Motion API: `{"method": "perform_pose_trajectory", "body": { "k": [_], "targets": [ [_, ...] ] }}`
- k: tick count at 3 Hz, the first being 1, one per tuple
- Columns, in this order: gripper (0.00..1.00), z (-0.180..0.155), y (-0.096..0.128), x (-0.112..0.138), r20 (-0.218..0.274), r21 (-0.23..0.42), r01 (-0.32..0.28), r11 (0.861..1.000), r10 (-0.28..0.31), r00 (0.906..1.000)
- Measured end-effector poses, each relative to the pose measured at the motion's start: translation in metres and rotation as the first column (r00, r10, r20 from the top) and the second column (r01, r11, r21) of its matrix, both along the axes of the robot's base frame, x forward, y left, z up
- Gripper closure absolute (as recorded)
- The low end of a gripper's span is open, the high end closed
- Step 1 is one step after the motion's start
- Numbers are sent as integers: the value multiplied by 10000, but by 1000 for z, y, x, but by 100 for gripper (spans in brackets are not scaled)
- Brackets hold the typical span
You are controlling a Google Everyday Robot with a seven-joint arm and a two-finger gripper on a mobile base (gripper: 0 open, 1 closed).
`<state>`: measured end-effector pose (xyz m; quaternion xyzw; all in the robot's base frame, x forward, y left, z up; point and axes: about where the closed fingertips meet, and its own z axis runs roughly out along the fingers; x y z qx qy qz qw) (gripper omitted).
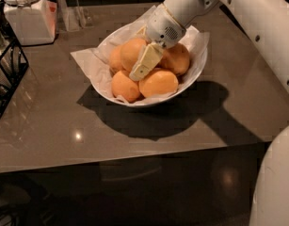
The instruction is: Pick orange from white bowl
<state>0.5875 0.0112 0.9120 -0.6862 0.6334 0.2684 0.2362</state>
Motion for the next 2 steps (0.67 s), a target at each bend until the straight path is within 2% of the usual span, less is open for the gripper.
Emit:
{"method": "perform_pose_trajectory", "body": {
  "k": [2],
  "targets": [
    [89,6,0,-1,1,0,0,10000,0,10000]
  ]
}}
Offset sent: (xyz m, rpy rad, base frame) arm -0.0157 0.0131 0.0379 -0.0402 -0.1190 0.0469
